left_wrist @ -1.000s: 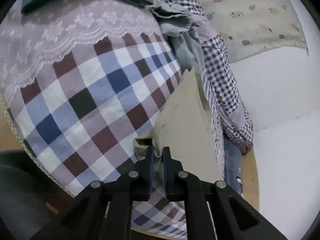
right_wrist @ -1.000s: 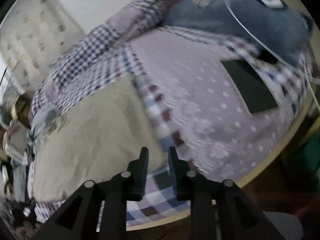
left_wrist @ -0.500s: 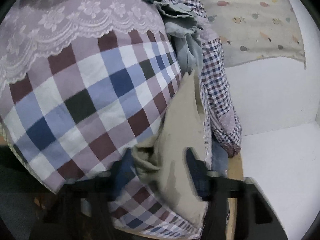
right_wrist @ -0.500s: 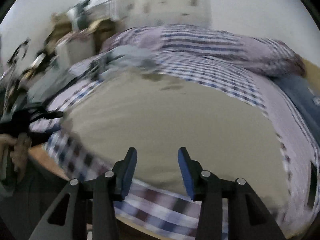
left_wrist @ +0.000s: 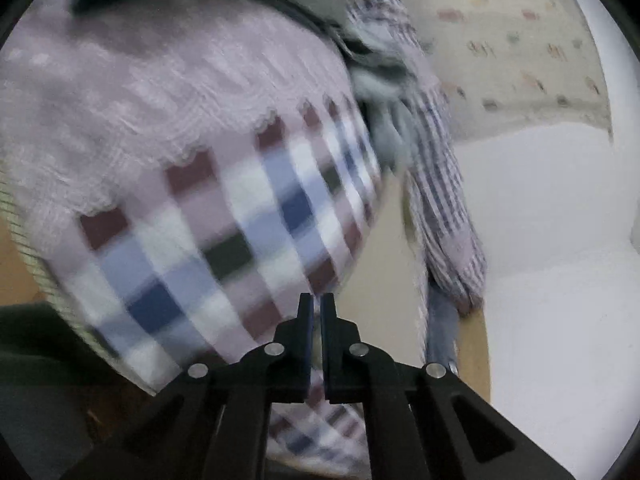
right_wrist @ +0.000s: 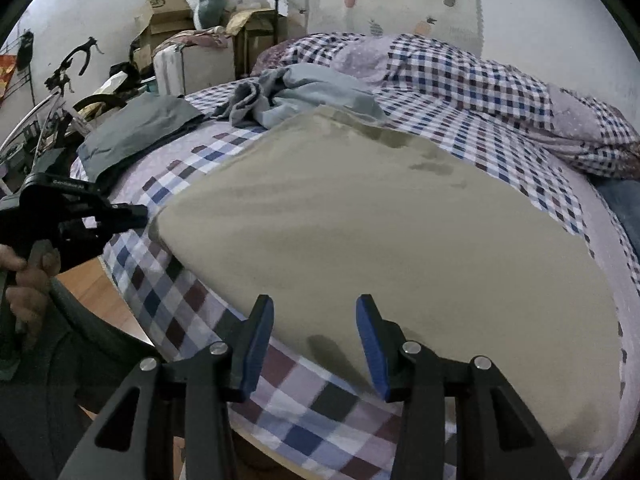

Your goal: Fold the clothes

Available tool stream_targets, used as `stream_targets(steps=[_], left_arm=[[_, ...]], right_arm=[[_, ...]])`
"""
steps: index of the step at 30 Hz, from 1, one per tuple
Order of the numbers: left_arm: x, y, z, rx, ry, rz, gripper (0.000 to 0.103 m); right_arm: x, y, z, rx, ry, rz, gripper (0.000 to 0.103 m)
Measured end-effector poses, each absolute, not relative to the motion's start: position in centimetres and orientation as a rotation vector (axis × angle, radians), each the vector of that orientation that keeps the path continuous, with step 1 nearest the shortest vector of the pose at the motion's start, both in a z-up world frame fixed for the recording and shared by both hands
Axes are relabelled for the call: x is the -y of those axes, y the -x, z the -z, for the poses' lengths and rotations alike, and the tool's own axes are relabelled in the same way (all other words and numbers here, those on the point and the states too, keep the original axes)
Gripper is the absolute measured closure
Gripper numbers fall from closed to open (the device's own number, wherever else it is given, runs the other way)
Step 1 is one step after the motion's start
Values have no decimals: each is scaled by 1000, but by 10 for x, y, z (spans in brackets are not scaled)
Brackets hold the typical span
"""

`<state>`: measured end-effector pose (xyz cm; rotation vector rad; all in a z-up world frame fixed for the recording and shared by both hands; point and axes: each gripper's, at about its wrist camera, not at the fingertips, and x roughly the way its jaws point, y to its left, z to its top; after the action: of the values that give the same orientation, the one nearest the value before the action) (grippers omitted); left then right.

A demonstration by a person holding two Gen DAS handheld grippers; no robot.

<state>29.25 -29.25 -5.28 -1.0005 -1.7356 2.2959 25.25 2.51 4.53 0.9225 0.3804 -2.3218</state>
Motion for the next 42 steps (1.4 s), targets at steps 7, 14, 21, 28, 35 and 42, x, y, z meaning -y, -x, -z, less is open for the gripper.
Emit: stream_targets(steps=[7, 14, 21, 28, 35, 42], left_arm=[[292, -292, 70, 1815, 1044, -2223, 44], [279, -275, 72, 1755, 1101, -2210, 48], [285, -279, 59, 1769, 990, -2223, 101], [288, -287, 33, 1748, 808, -2155, 101], [284, -280, 28, 1738, 802, -2156, 101], [278, -300, 39, 1784, 836, -2147, 62]], right_arm=[[12, -272, -44, -577, -768, 2278, 57], [50, -291, -27, -783, -669, 2180, 56], [79, -296, -20, -933, -553, 2140, 49], [120, -308, 4, -1231, -302, 2110, 38], [131, -271, 3, -1251, -365, 2195, 94], [128, -261, -16, -1162, -381, 2204, 97]])
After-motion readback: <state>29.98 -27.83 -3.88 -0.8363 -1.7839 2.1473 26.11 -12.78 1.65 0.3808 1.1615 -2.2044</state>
